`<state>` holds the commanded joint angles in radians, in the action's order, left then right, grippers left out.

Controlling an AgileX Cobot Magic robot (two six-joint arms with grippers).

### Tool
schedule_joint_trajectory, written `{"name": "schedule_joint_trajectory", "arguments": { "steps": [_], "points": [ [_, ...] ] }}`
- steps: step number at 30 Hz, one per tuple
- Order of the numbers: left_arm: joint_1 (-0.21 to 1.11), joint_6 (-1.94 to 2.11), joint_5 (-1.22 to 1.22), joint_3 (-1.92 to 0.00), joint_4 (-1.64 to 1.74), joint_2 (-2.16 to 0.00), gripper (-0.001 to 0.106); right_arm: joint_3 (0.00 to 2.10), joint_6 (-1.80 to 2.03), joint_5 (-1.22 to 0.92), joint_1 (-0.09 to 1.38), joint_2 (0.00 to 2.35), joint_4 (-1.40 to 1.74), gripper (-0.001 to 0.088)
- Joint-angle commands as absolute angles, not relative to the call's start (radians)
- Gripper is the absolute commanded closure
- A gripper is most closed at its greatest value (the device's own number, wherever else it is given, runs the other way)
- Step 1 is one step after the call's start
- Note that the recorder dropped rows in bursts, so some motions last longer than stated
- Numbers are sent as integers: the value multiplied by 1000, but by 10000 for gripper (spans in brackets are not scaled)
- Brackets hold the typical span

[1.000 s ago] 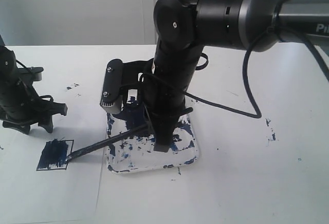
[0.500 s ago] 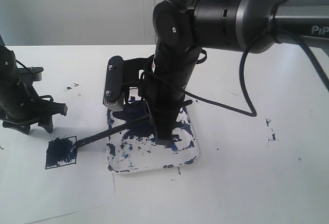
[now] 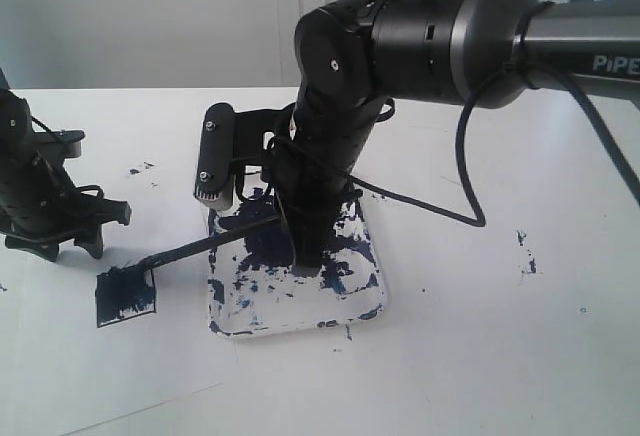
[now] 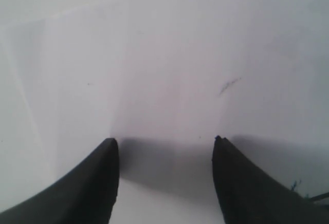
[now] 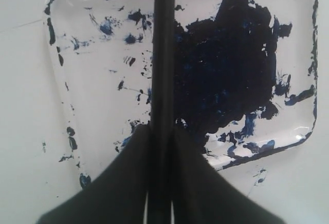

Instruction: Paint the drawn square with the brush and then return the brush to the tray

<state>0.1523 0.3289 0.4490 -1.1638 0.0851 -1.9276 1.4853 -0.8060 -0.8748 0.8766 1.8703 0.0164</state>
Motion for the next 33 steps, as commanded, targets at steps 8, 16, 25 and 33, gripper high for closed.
{"name": "schedule_joint_trajectory", "arguments": {
  "steps": [8,16,25,33],
  "points": [
    [152,319,449,-1164,85,-1932,466,1485,-781,-921,877,1897,53,868],
    [152,319,446,-1164,83,-1932,466,1487,-755,-937,877,1897,105,868],
    [152,317,441,-1164,83,-1932,466,1487,-752,-902,877,1888,105,868],
    [152,294,427,-1190,79,-1906,466,1487,-729,-910,877,1827,98,868]
  ]
}}
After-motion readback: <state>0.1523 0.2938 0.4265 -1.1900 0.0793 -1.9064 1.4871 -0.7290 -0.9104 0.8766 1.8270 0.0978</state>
